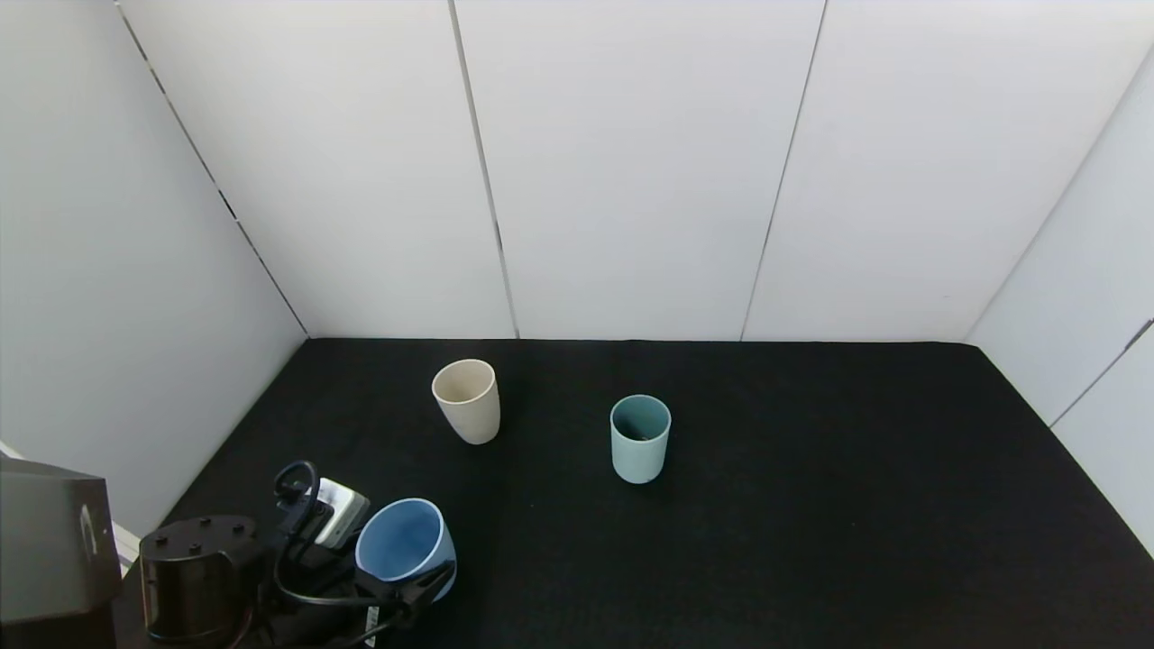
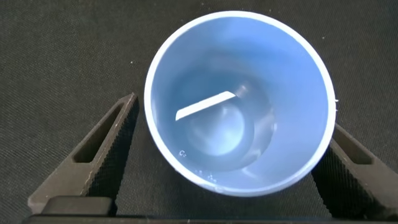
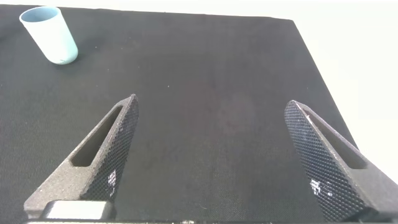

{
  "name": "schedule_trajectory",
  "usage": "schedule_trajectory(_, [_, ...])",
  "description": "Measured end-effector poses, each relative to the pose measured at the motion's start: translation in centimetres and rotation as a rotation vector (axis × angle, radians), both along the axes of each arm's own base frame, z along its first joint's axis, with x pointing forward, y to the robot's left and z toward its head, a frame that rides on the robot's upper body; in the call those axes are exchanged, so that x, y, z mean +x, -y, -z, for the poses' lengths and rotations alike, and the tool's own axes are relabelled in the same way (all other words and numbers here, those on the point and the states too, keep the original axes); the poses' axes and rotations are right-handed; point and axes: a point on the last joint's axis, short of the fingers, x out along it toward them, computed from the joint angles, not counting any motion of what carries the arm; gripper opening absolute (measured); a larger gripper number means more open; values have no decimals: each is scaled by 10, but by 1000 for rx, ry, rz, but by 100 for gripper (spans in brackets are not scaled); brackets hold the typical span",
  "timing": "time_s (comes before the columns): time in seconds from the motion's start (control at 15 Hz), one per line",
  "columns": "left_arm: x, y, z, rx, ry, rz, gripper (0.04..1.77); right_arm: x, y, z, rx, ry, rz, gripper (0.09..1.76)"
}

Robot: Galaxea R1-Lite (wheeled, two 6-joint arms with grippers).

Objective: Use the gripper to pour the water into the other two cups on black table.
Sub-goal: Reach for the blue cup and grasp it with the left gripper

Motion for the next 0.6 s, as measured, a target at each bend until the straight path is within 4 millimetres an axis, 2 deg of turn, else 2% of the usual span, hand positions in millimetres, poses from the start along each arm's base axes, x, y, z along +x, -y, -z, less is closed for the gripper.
schedule_trajectory(0.6, [1, 1, 1, -10, -1, 23, 172, 0, 0, 0, -1, 0, 1, 171])
